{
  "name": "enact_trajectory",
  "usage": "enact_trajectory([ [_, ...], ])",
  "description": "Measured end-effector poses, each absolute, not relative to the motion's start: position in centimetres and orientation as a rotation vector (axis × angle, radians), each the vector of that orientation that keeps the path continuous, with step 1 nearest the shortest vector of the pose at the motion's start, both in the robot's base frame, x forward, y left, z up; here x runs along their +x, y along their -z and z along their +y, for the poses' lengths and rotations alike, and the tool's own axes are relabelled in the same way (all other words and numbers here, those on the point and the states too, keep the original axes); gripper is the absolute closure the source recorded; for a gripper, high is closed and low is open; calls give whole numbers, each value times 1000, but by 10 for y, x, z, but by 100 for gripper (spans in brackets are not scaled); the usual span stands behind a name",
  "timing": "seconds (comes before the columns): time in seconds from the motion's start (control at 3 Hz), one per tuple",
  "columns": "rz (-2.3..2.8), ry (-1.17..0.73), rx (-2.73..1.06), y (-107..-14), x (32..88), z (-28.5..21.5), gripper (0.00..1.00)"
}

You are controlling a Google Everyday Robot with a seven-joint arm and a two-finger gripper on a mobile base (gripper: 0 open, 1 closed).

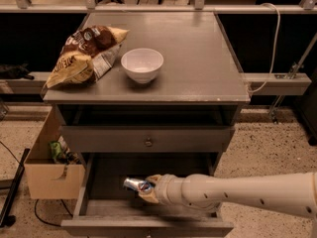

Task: Pick redbull can from middle drawer and place on counter

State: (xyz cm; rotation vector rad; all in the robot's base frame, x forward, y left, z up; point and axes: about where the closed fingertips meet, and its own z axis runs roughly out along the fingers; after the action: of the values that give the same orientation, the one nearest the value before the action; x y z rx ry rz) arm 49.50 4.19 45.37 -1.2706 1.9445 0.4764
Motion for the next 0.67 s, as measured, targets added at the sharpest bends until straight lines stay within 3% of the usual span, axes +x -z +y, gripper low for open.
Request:
enact_trajectory([
  [0.67,1833,-461,-1296,-561,443,10,100],
])
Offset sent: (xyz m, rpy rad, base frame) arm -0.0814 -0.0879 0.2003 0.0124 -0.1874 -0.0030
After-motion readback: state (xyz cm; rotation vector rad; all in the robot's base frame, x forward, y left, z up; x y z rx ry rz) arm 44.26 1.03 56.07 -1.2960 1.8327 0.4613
